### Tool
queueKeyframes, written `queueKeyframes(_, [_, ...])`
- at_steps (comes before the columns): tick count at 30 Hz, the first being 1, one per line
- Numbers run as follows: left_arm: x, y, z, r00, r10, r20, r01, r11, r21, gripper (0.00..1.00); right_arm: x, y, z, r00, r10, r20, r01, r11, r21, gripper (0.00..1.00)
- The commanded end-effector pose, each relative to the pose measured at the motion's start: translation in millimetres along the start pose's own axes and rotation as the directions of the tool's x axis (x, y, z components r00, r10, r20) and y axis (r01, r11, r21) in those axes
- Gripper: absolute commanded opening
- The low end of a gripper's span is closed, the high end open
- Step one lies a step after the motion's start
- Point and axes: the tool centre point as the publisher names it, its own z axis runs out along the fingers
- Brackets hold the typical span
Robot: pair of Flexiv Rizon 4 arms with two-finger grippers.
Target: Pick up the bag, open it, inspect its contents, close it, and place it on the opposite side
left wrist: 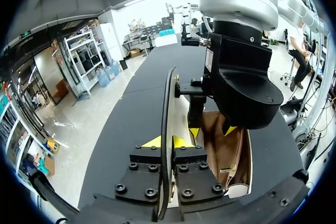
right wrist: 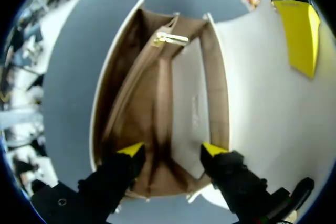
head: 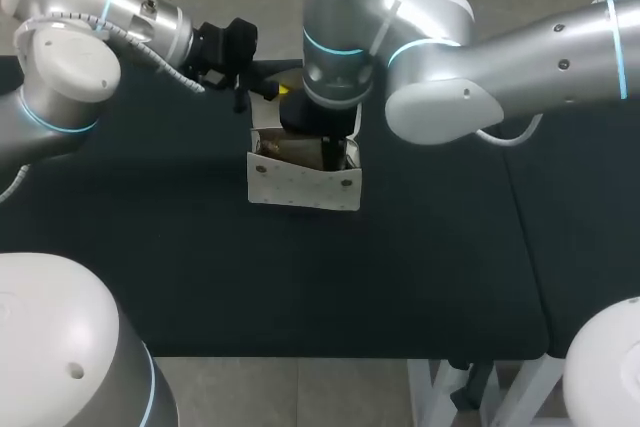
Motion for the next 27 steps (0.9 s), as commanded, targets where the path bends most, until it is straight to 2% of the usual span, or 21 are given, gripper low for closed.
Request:
queueKeyframes(1, [0.3,2.2,-0.9,1.0,0.0,0.003,0.0,1.0,0.006,0.0,-1.1,-0.9,5.5,1.0,-0.001,-0.003,0.001,1.0,0.005,1.0])
queueKeyframes(27, [2.1,1.8,-1.9,1.0,0.001,0.003,-0.001,1.0,0.006,0.0,-2.1,-1.0,1.2,1.0,0.002,0.017,-0.002,1.0,0.002,1.0])
